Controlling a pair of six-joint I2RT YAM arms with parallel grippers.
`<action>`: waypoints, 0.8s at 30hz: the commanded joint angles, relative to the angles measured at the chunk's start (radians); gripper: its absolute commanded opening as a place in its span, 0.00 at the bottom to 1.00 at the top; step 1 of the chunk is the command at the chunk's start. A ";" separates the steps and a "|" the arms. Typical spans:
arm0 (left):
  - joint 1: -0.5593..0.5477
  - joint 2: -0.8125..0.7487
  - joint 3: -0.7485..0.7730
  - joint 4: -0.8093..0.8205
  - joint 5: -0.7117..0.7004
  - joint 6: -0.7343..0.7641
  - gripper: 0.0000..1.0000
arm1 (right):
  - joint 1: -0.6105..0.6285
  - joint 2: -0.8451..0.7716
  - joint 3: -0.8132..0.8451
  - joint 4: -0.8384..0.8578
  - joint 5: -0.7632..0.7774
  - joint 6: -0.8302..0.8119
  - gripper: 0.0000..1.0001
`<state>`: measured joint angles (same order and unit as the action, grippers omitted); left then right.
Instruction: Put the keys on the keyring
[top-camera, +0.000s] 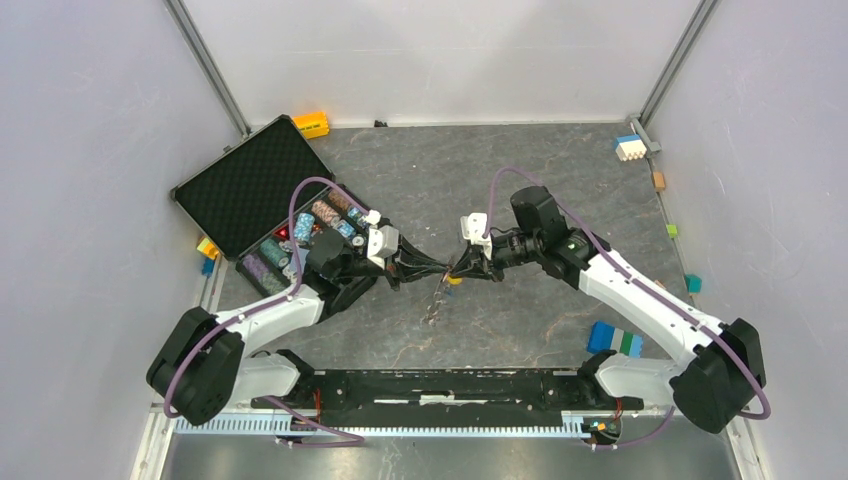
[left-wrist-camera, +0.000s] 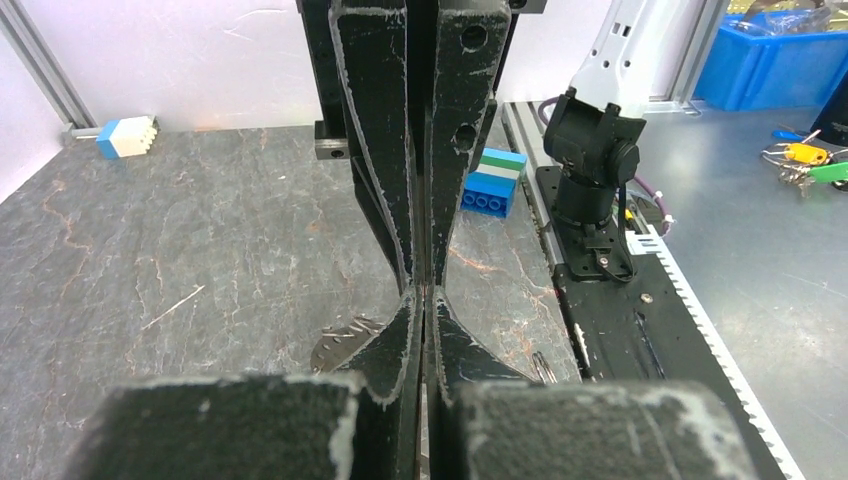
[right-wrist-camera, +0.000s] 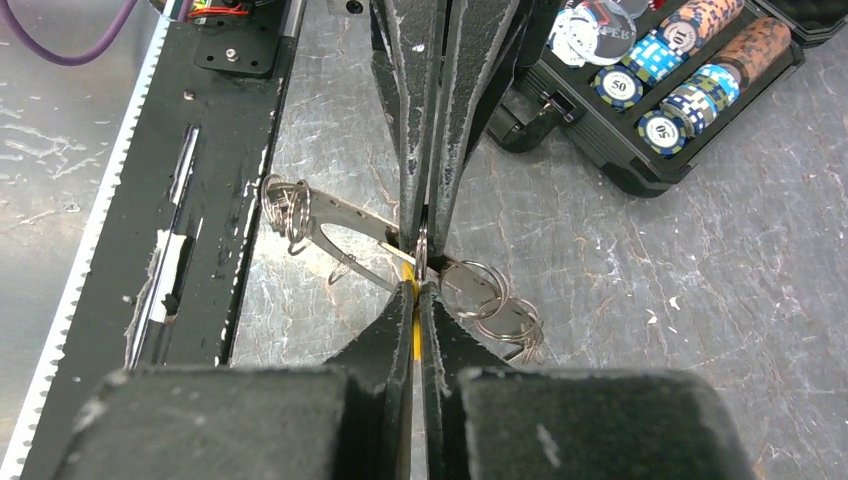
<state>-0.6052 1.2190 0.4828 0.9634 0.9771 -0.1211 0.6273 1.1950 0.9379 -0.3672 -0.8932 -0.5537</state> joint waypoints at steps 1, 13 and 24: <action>0.003 0.001 0.003 0.115 0.011 -0.046 0.02 | -0.002 0.020 0.003 0.012 -0.017 0.009 0.06; 0.003 0.007 0.000 0.123 0.017 -0.048 0.02 | -0.001 0.054 0.033 0.008 -0.052 0.022 0.20; 0.004 0.005 -0.005 0.126 0.019 -0.047 0.02 | -0.009 -0.042 0.019 0.026 0.002 0.007 0.38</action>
<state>-0.6033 1.2346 0.4736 1.0058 0.9794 -0.1452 0.6250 1.2083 0.9401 -0.3683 -0.9035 -0.5415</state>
